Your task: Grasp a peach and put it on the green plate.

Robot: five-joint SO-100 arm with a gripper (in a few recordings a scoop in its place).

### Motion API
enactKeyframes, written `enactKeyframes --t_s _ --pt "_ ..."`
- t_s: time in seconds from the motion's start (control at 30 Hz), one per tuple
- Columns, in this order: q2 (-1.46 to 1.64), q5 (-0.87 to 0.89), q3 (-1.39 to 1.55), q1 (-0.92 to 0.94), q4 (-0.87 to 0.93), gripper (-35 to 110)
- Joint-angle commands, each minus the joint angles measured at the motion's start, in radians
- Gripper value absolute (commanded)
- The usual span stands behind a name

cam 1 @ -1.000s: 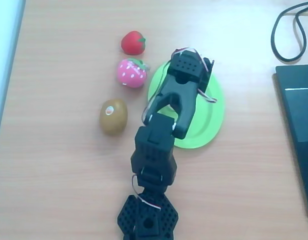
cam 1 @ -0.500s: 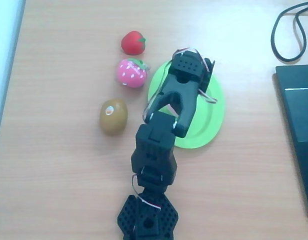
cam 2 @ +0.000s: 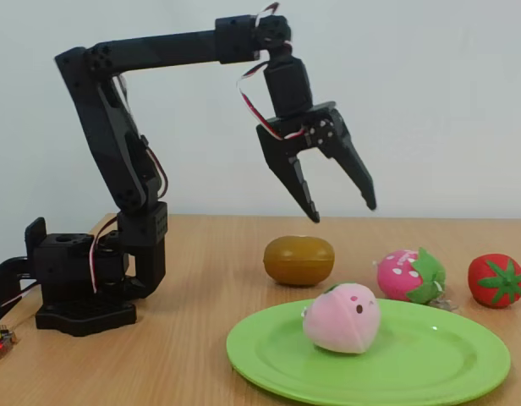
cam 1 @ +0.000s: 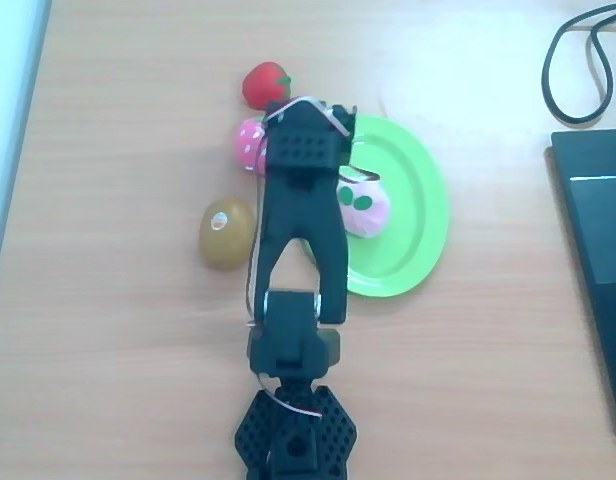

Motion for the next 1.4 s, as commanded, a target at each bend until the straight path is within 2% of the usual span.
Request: enactKeyframes --t_s 0.0,0.13,0.23,0.27,0.43,0.8,1.37 --pt "0.190 -0.003 0.137 -0.066 -0.084 21" --pt "0.334 -0.009 0.290 -0.110 -0.184 10" --pt "0.419 -0.031 0.394 -0.115 -0.272 -7" --pt "0.453 -0.037 0.439 -0.117 -0.307 -8" --pt "0.664 -0.025 0.718 -0.140 -0.489 -8" --pt "1.043 -0.041 1.224 -0.199 -0.693 -8" --pt "1.238 -0.061 1.445 -0.218 -0.698 -8"
